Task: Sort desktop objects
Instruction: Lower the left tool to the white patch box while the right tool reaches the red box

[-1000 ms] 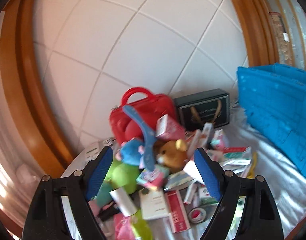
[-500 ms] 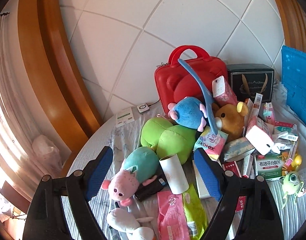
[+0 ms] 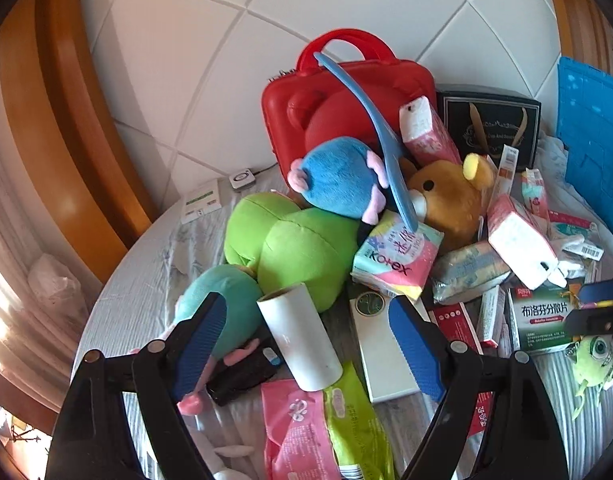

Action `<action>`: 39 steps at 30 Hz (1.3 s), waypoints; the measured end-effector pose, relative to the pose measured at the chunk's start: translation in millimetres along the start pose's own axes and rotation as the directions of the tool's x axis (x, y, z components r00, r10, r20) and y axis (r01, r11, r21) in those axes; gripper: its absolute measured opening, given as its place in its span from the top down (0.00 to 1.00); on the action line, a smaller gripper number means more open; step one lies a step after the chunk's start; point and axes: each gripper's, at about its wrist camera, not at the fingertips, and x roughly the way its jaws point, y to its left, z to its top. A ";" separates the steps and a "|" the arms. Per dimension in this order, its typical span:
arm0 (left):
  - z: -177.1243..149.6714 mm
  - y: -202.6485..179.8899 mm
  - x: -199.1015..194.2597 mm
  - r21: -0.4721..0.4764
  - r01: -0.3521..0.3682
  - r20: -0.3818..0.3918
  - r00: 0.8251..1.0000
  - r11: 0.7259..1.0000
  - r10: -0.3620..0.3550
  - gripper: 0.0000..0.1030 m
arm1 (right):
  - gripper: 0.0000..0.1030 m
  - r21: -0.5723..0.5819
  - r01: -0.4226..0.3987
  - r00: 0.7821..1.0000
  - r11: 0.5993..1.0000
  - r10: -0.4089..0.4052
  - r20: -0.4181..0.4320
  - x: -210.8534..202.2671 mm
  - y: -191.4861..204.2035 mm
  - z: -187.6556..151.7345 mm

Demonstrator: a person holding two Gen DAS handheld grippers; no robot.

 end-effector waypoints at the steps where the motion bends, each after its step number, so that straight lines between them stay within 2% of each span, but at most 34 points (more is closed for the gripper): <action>1: -3.3 -1.1 4.7 0.004 0.009 -0.015 1.000 1.000 -0.009 0.19 | 0.34 -0.011 -0.025 0.999 1.000 0.025 -0.041 14.2 6.5 -4.1; 2: -6.2 -1.4 8.9 0.004 0.013 -0.029 0.999 1.000 -0.013 0.19 | 0.40 -0.026 -0.042 0.996 0.999 0.040 -0.075 28.1 13.7 -8.3; 4: -11.1 1.0 15.6 -0.006 0.026 -0.052 0.998 1.000 -0.026 0.19 | 0.43 -0.062 -0.037 0.992 0.997 0.029 -0.121 54.4 27.9 -14.8; 7: -17.3 5.8 19.0 -0.017 0.039 -0.060 0.997 0.999 -0.040 0.19 | 0.43 -0.068 -0.020 0.984 0.997 0.008 -0.178 83.5 40.4 -19.5; 10: -24.4 9.1 24.6 -0.026 0.055 -0.075 0.996 0.998 -0.057 0.19 | 0.42 -0.118 0.024 0.983 0.993 -0.045 -0.179 97.2 56.1 -22.8; 12: -28.1 9.0 30.9 -0.033 0.068 -0.092 0.993 0.997 -0.071 0.19 | 0.35 -0.154 0.048 0.984 0.987 -0.073 -0.160 104.3 65.2 -23.4; 14: -29.4 6.8 35.2 -0.035 0.079 -0.102 0.991 0.996 -0.082 0.19 | 0.21 -0.215 0.100 0.982 0.971 -0.131 -0.134 112.9 76.8 -23.6; 16: -28.1 5.1 36.8 -0.033 0.086 -0.100 0.991 0.996 -0.088 0.19 | 0.18 -0.266 0.162 0.973 0.950 -0.199 -0.120 120.2 86.6 -24.3; 18: -25.5 3.3 38.8 -0.030 0.095 -0.098 0.990 0.995 -0.098 0.19 | 0.25 -0.298 0.203 0.965 0.933 -0.242 -0.098 120.2 89.1 -26.3; 19: -24.4 2.1 39.6 -0.029 0.099 -0.097 0.990 0.995 -0.101 0.19 | 0.34 -0.335 0.227 0.959 0.915 -0.270 -0.088 119.6 90.5 -29.2; 20: -23.2 1.1 40.7 -0.027 0.100 -0.097 0.990 0.995 -0.102 0.19 | 0.35 -0.364 0.240 0.953 0.900 -0.289 -0.086 118.5 90.6 -32.1; 21: -21.9 0.4 41.9 -0.027 0.103 -0.096 0.990 0.994 -0.105 0.19 | 0.35 -0.334 0.234 0.950 0.913 -0.287 -0.119 117.8 83.7 -33.0; 23: -21.2 -1.3 44.5 -0.031 0.109 -0.101 0.989 0.994 -0.111 0.19 | 0.38 -0.203 0.181 0.959 0.962 -0.218 -0.179 112.4 60.0 -33.5; 29: -23.9 -18.1 62.3 -0.039 0.141 -0.153 0.978 0.989 -0.145 0.19 | 0.39 -0.211 0.196 0.954 0.958 -0.236 -0.183 110.2 53.3 -36.4; 33: -23.9 -35.2 77.2 -0.015 0.164 -0.187 0.969 0.986 -0.164 0.19 | 0.40 -0.187 0.152 0.963 0.971 -0.188 -0.194 104.0 47.3 -37.9; 39: -31.1 -52.0 94.5 -0.005 0.210 -0.232 0.951 0.978 -0.206 0.18 | 0.41 -0.140 0.147 0.963 0.979 -0.173 -0.205 88.7 36.0 -48.5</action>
